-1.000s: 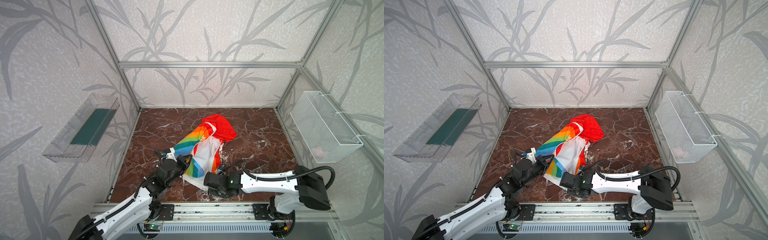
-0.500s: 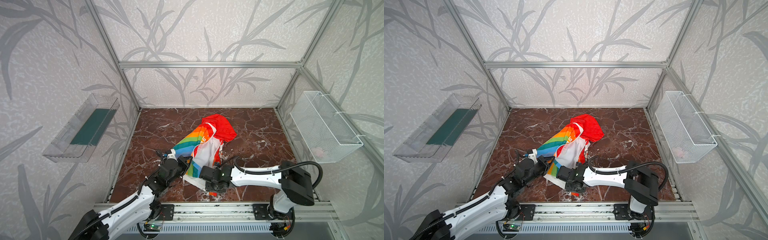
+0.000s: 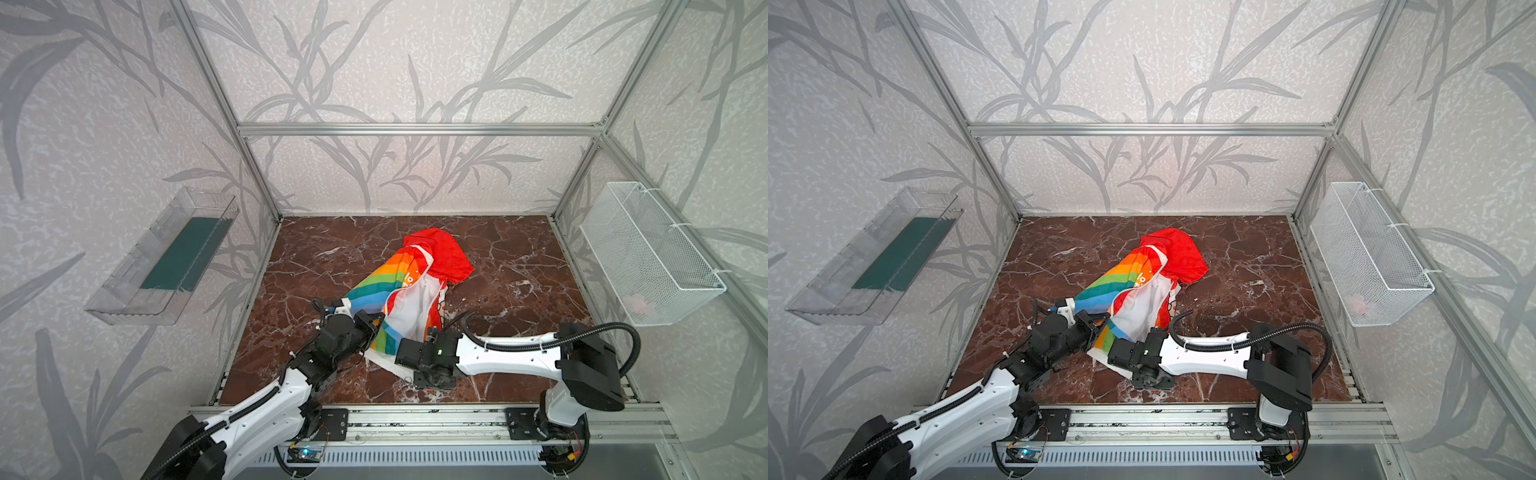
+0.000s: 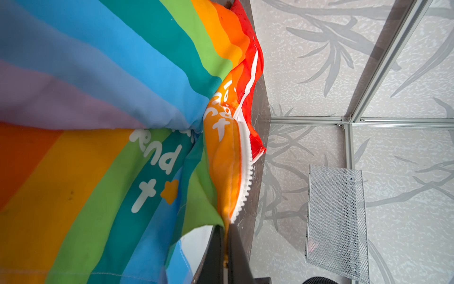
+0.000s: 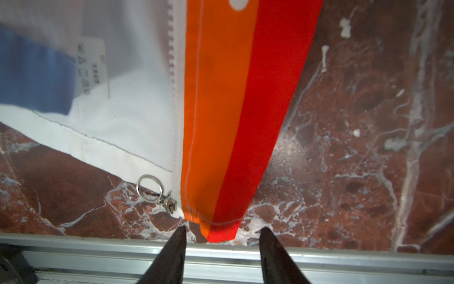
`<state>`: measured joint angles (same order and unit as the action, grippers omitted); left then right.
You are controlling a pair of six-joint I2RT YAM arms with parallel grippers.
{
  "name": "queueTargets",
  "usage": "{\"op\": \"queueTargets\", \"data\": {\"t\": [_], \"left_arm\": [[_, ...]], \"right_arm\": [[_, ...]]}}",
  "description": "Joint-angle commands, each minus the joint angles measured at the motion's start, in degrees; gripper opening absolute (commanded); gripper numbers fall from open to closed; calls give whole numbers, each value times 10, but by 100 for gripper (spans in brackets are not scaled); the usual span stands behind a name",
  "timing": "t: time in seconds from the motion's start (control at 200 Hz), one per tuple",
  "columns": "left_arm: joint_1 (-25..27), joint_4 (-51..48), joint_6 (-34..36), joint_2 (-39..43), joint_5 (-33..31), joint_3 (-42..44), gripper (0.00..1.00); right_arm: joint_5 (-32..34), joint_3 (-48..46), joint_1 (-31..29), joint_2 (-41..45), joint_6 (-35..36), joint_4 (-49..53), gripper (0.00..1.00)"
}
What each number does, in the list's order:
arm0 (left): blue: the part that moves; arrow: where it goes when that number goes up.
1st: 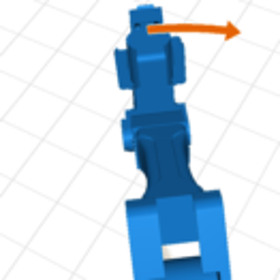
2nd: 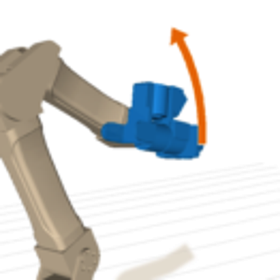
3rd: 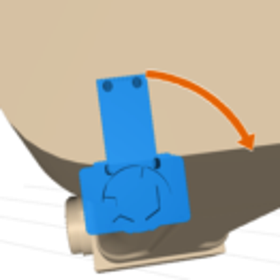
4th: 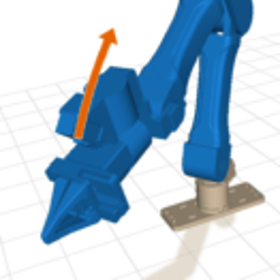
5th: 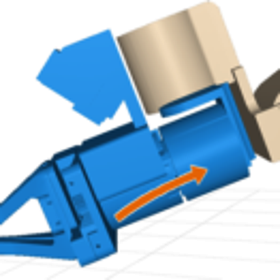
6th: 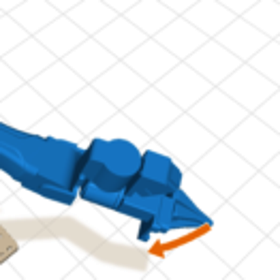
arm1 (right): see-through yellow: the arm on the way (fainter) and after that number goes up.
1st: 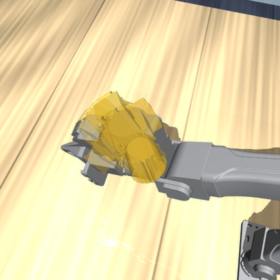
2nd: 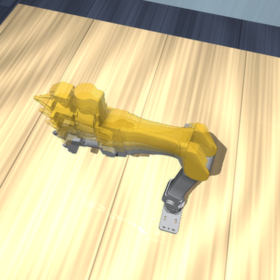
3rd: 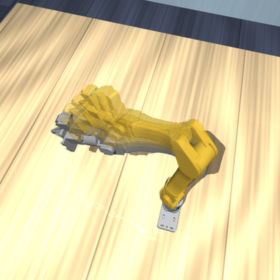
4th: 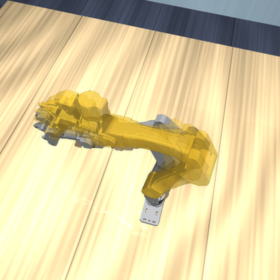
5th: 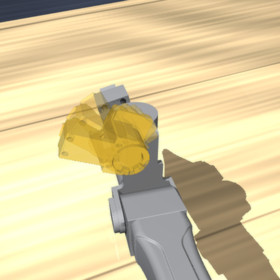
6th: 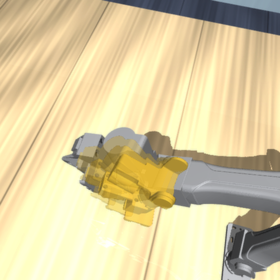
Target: Zip up the jacket
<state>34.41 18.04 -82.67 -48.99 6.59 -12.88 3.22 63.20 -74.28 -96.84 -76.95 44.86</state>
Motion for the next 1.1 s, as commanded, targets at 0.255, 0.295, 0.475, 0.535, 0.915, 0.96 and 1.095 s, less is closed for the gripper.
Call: {"op": "queueTargets", "data": {"t": [0.255,0.295,0.475,0.535,0.915,0.96,1.095], "left_arm": [[-12,-7,-4,17,7,15,0],[-13,-9,-3,21,4,16,0],[-16,-20,7,20,1,7,0],[-17,-20,16,13,2,3,0],[-22,8,23,-36,25,-12,0],[-23,8,23,-37,27,-15,0],[-23,7,18,-38,31,-12,0]], "right_arm": [[-18,-15,-4,-6,5,-34,46],[-21,-15,-2,-6,9,-37,45],[-28,-15,1,-28,0,-26,42],[-33,-17,5,-36,1,-28,42],[-38,16,11,-75,27,-19,31],[-39,18,11,-78,26,-17,27],[-27,22,9,-72,20,3,16]]}}
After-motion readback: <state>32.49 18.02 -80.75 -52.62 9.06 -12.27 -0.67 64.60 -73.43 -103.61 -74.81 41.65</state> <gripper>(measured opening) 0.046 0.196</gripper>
